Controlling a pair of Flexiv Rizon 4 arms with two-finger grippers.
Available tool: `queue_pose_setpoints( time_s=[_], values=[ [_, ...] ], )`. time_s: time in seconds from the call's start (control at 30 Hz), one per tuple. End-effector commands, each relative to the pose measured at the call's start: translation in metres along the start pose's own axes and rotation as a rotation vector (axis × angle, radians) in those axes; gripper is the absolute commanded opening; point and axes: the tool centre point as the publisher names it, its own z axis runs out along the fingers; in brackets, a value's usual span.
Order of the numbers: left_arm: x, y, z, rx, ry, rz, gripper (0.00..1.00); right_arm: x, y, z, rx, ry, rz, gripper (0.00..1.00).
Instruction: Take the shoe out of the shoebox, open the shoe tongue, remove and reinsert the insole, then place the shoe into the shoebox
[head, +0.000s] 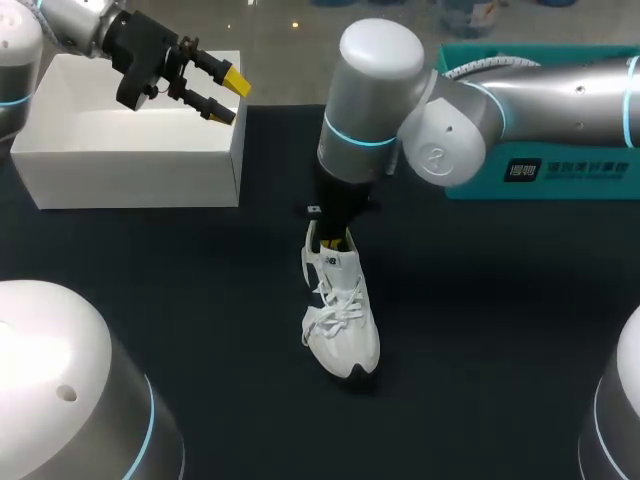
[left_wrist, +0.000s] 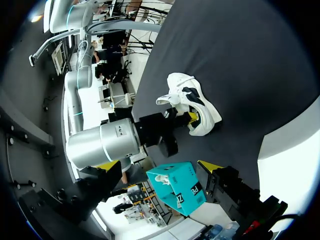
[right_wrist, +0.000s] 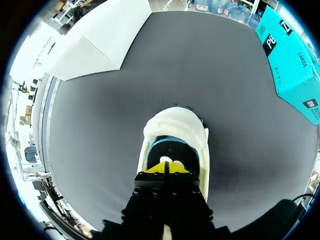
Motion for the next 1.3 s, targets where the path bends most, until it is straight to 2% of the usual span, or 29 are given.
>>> queue_pose_setpoints(
  time_s=[0.03, 0.37, 0.8, 1.1, 1.3],
  values=[
    [0.000, 0.000, 0.000, 0.001, 0.003, 0.001, 1.00, 0.000, 0.004, 0.019, 0.018, 0.011, 0.006, 0.00],
    [0.000, 0.000, 0.000, 0.001, 0.003, 0.001, 1.00, -0.002, 0.002, 0.033, 0.048, 0.008, 0.026, 0.00],
    [0.000, 0.000, 0.000, 0.001, 0.003, 0.001, 1.00, 0.009, 0.000, 0.000, -0.016, -0.102, 0.014, 0.00],
    [0.000, 0.000, 0.000, 0.001, 0.003, 0.001, 1.00, 0.000, 0.014, 0.021, -0.050, -0.151, 0.027, 0.00],
    [0.000, 0.000, 0.000, 0.001, 0.003, 0.001, 1.00, -0.001, 0.016, 0.034, -0.031, -0.160, 0.034, 0.00]
  ],
)
